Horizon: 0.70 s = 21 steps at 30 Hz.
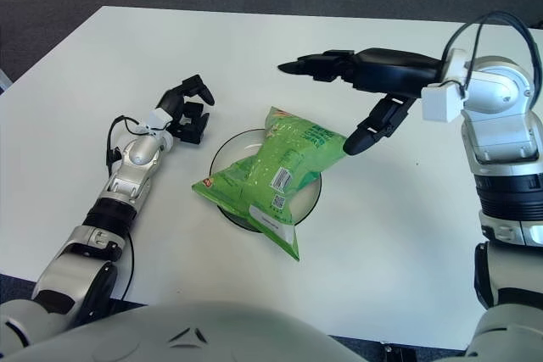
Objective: Put the snack into the plate.
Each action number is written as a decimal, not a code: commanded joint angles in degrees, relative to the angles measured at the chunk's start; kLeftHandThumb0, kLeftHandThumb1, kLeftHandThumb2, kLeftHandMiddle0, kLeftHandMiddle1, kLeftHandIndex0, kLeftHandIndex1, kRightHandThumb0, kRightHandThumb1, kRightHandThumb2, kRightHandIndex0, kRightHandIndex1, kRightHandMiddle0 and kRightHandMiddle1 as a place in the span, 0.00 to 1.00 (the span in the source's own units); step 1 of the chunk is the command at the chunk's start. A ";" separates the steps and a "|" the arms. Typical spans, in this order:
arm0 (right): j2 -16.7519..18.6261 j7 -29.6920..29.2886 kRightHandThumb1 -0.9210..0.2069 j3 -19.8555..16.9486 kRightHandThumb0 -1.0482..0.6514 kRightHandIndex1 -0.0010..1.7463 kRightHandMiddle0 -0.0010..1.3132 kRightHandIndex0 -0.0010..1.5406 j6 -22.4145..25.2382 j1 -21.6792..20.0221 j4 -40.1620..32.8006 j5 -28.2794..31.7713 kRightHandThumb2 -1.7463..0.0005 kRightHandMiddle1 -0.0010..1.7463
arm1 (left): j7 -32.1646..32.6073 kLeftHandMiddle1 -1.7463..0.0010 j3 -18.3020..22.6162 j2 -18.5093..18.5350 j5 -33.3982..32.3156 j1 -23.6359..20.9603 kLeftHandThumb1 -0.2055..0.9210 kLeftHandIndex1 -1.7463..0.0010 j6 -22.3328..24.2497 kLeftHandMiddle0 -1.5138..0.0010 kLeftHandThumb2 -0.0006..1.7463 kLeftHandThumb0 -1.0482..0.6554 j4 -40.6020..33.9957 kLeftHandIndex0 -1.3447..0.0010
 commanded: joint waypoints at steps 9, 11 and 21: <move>2.51 -6.34 0.41 0.54 0.16 0.01 0.00 0.02 3.28 -3.27 8.36 -5.65 0.58 0.13 | 0.30 0.00 -0.64 -0.38 0.73 4.35 0.49 0.00 1.83 0.17 0.73 0.34 0.39 0.56; 3.24 -8.41 0.41 -0.01 0.16 0.01 0.00 0.03 1.98 -2.76 10.22 -6.38 0.57 0.15 | 0.25 0.00 -0.64 -0.36 0.66 4.37 0.49 0.00 1.89 0.17 0.73 0.34 0.32 0.56; 10.15 -24.64 0.37 -4.01 0.17 0.10 0.00 0.12 3.84 3.87 8.92 -9.99 0.58 0.39 | 0.43 0.00 -0.35 -0.47 0.37 4.32 0.49 0.00 1.69 0.17 0.74 0.34 0.29 0.56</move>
